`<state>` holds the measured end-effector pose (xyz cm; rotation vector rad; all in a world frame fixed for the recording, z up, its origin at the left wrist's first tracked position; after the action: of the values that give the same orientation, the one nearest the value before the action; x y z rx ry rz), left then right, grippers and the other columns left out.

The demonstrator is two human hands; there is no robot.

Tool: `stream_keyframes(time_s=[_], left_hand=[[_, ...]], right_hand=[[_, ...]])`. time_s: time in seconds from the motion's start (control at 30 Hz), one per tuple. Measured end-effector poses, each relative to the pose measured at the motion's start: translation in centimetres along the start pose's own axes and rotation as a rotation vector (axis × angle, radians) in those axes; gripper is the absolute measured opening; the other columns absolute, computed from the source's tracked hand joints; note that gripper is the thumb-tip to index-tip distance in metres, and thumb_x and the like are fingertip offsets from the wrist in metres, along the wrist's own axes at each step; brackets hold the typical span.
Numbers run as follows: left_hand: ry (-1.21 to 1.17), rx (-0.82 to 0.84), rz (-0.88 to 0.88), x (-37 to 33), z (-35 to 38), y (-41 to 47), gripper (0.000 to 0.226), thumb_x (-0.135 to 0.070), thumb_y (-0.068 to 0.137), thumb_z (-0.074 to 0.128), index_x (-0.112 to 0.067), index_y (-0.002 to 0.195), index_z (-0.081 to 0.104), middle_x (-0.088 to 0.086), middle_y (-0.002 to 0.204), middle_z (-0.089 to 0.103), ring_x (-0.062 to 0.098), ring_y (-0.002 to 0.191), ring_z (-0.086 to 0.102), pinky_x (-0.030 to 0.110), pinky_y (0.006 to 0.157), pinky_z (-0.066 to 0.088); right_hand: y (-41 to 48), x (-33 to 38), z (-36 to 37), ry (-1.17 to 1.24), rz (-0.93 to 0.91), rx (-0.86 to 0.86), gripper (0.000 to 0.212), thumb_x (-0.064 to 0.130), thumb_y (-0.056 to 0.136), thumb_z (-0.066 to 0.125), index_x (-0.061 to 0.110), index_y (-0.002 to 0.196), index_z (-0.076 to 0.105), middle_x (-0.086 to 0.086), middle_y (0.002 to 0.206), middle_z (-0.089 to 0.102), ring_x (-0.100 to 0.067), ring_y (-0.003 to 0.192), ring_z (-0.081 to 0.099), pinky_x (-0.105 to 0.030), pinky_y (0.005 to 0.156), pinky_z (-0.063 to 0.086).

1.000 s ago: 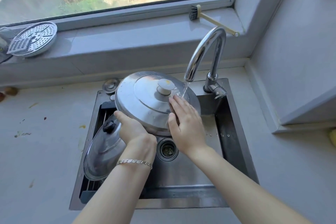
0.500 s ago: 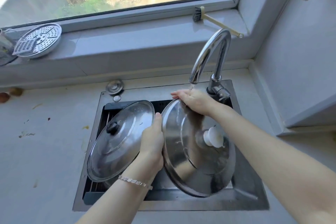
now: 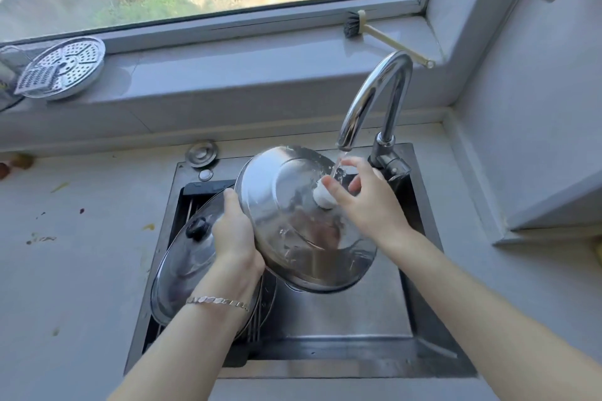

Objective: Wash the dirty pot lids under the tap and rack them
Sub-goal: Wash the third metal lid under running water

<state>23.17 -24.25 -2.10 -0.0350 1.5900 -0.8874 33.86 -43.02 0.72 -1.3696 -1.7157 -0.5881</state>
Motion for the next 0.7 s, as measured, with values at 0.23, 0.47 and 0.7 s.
stream_keyframes(time_s=[0.23, 0.47, 0.7], left_hand=[[-0.03, 0.133, 0.016, -0.4, 0.8, -0.5, 0.042, -0.047, 0.094, 0.042, -0.016, 0.083, 0.068, 0.0, 0.074, 0.071, 0.018, 0.069, 0.068, 0.031, 0.066, 0.056], [-0.014, 0.071, -0.007, 0.0, -0.6, 0.3, 0.043, -0.049, 0.092, 0.045, -0.012, 0.092, 0.068, 0.005, 0.083, 0.073, 0.022, 0.074, 0.07, 0.038, 0.072, 0.059], [-0.032, 0.069, 0.004, 0.7, -0.2, -1.0, 0.041, -0.048, 0.093, 0.045, -0.016, 0.076, 0.065, -0.002, 0.065, 0.071, 0.017, 0.062, 0.066, 0.033, 0.067, 0.055]], right_hand=[[3.3, -0.9, 1.6, 0.347, 0.14, 0.068, 0.048, 0.038, 0.096, 0.045, 0.013, 0.055, 0.042, 0.001, 0.029, 0.039, -0.012, 0.021, 0.036, -0.016, 0.028, 0.023], [1.6, -1.1, 3.4, 0.343, 0.038, 0.175, 0.031, 0.038, 0.083, 0.065, 0.01, 0.073, 0.054, 0.003, 0.054, 0.051, -0.01, 0.048, 0.047, -0.024, 0.049, 0.04], [2.6, -2.2, 2.5, 0.149, 0.142, 0.004, 0.048, 0.042, 0.092, 0.045, 0.014, 0.054, 0.042, -0.002, 0.048, 0.045, -0.018, 0.043, 0.046, -0.028, 0.052, 0.04]])
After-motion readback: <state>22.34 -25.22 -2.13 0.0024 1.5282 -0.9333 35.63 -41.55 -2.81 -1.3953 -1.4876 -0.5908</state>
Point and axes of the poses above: each hand's wrist, its own y-axis towards the middle knuckle, its own z-axis out of the palm, x = y × z, the point moved 9 cm from there along y, towards the middle knuckle
